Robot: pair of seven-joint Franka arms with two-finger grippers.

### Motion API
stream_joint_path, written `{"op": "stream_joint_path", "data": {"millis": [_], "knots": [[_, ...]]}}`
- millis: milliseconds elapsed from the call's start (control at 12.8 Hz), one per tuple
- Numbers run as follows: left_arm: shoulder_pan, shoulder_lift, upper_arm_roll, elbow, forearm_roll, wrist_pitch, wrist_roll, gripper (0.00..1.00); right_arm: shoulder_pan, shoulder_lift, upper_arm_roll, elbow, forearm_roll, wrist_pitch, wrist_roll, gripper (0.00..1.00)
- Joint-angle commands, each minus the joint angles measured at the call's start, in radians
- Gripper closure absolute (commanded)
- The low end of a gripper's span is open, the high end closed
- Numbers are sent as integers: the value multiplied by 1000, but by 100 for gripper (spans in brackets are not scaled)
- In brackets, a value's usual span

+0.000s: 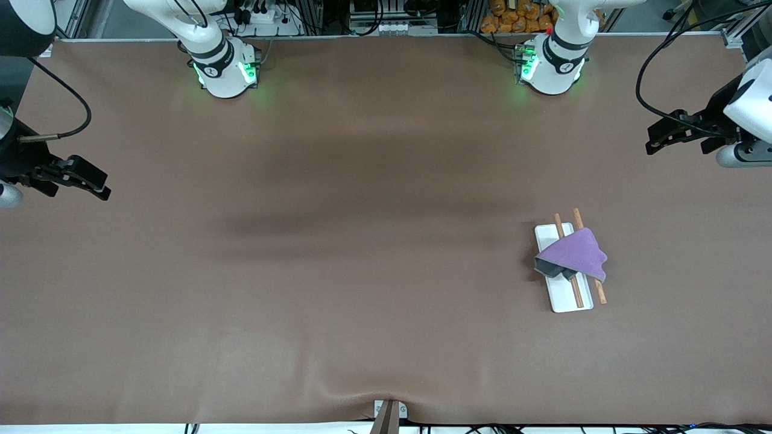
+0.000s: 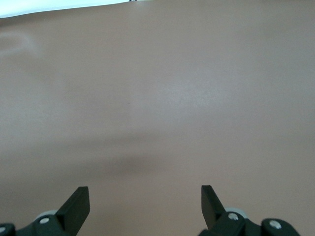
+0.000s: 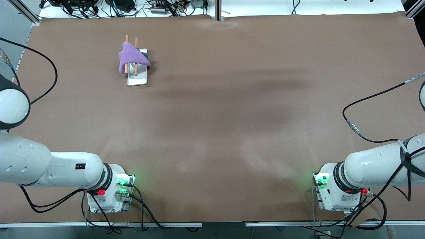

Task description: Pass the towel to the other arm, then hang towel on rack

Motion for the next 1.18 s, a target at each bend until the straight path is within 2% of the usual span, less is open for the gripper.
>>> {"op": "stream_joint_path", "data": {"millis": [0,706,1098], "knots": [[2,-33,8,-20,-3,10,10,0,0,-5,2,-2,-12,11,19,0],[34,-32,11,-18,34,-18,7,0,-1,0,0,-2,-11,27,19,0],[31,-9,12,26,39,-22,4,0,-4,1,0,-2,-12,27,17,0]]}}
